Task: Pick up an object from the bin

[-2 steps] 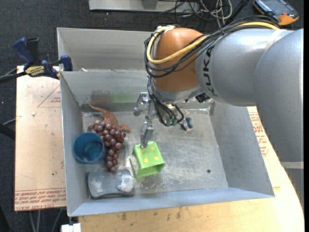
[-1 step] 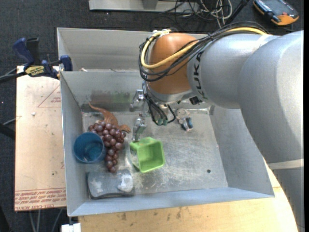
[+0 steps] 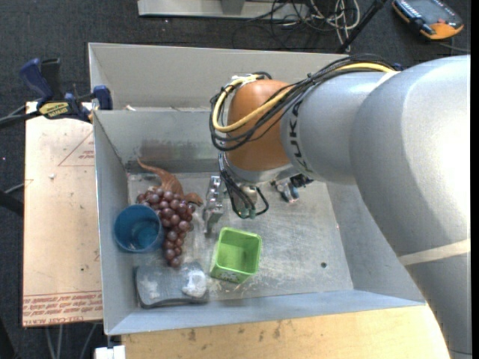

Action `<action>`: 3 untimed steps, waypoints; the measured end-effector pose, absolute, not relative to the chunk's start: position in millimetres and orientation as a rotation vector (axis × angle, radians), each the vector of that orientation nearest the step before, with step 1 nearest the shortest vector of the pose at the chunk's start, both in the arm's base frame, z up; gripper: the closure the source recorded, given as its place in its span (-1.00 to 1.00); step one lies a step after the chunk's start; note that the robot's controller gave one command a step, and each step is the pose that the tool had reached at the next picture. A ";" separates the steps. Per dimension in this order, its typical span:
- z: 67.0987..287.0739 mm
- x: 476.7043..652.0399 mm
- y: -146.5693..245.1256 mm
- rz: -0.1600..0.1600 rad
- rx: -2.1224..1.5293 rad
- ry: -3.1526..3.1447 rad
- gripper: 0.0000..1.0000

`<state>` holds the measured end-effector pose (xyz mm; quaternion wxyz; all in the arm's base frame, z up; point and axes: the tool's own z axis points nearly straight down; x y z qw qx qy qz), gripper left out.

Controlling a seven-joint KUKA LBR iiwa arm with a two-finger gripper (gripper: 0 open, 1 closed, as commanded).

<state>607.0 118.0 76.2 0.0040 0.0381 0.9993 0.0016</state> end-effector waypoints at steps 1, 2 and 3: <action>65.5 610.2 118.7 0.010 0.120 3.119 1.00; 61.4 617.4 119.6 0.014 0.118 3.112 1.00; 57.4 626.5 121.5 0.018 0.116 3.108 1.00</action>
Offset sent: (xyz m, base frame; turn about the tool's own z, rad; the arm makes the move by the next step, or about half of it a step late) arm 0.0000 0.0000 0.0000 0.0000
